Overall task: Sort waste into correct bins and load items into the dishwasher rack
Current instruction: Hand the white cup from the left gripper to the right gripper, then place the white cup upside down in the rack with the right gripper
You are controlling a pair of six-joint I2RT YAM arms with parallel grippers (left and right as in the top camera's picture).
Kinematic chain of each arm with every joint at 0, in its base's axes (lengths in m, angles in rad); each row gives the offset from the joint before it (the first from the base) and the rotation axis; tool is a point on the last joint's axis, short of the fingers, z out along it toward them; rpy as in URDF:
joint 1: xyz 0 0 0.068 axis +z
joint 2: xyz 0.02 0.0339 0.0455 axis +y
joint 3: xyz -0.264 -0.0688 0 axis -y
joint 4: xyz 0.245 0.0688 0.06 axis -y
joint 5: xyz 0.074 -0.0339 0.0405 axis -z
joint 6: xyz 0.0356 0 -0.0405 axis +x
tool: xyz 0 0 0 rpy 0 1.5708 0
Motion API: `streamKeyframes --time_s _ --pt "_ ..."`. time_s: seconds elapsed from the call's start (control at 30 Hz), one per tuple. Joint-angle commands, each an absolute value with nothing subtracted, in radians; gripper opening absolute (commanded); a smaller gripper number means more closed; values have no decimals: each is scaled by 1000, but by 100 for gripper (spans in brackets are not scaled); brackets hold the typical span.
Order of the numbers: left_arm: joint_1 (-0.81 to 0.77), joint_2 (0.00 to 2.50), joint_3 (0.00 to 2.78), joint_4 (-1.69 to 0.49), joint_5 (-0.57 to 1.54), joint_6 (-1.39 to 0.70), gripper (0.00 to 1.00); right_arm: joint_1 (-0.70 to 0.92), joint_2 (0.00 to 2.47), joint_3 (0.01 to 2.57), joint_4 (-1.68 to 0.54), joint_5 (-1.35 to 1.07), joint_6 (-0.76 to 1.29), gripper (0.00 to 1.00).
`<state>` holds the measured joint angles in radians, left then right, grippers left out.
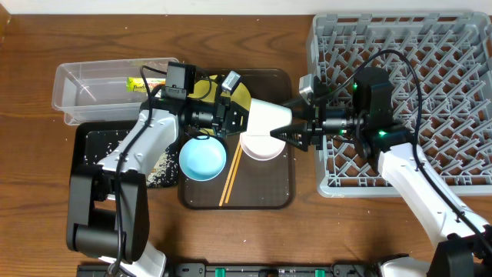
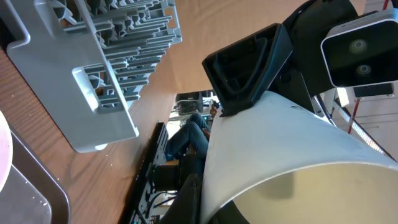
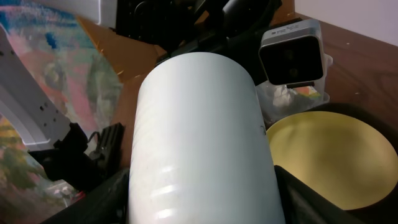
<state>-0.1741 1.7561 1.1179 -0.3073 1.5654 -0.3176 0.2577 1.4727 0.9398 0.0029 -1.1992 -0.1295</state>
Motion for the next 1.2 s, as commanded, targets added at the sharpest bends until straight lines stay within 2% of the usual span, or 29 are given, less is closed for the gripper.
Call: streamKeyframes --time_s 0.0,0.17,0.2,0.23,0.27,0.33,0.43,0.57,0.7,0.9,1.07,1.17 --pt "-176 1753 1130 -305 1571 -320 6 268 1474 955 0 -1254 -136 63" --pt "-176 1753 1130 -304 1568 -319 7 268 1474 955 0 -1254 -136 58" --pt "-176 1753 1130 -304 1557 -319 14 268 1474 955 0 -1254 -136 57" --pt "-176 1753 1130 -304 1538 -314 29 268 1474 955 -1 -1254 -136 56" --pt "-176 1753 1130 -305 1510 -304 36 268 1474 955 -4 -1253 -135 52" --pt "-176 1753 1129 -305 1419 -297 37 268 1474 955 -17 -1212 -103 43" --pt "-175 1753 1128 -340 1213 -295 45 268 1474 955 -51 -1112 -57 39" --pt "-167 1750 1128 -422 972 -250 47 250 1470 955 -91 -1004 -50 29" --pt "-112 1721 1128 -496 902 -189 50 206 1443 955 -160 -914 -46 25" --pt "2 1599 1128 -624 801 -91 51 131 1336 960 -279 -764 -46 18" --pt "47 1481 1128 -712 675 -82 51 94 1232 1010 -466 -538 -45 11" --pt "49 1421 1128 -760 584 -82 52 75 1198 1093 -654 -313 -24 2"
